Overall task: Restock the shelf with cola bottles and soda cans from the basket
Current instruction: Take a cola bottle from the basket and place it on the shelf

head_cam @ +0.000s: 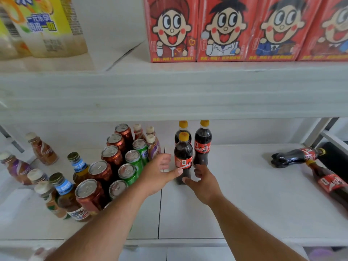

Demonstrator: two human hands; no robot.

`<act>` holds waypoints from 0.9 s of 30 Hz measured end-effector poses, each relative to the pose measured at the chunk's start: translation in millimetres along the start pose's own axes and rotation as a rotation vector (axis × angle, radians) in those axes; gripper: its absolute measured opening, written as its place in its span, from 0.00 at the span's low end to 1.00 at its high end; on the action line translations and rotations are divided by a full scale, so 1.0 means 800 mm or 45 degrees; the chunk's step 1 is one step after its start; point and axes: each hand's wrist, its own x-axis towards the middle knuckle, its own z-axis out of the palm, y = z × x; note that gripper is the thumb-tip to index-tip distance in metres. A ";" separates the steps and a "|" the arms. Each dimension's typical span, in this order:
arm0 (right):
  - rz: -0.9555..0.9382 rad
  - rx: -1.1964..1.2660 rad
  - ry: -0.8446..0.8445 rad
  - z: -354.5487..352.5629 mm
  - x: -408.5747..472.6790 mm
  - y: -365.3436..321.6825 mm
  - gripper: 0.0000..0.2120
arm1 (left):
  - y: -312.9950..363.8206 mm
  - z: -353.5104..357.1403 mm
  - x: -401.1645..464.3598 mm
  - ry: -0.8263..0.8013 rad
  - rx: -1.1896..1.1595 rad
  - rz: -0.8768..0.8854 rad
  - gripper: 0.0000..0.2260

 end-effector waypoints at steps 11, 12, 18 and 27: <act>-0.237 -0.683 -0.297 -0.032 -0.093 -0.021 0.36 | 0.013 -0.008 -0.118 0.056 0.432 -0.088 0.38; -0.298 -0.736 -0.317 -0.032 -0.097 -0.025 0.36 | 0.014 -0.008 -0.134 0.071 0.470 -0.109 0.39; -0.643 -0.972 -0.454 -0.025 -0.137 -0.020 0.41 | 0.002 0.005 -0.243 0.248 0.685 -0.267 0.40; -1.036 -1.065 -0.807 0.022 -0.254 -0.015 0.43 | -0.030 0.042 -0.437 0.284 0.907 -0.840 0.41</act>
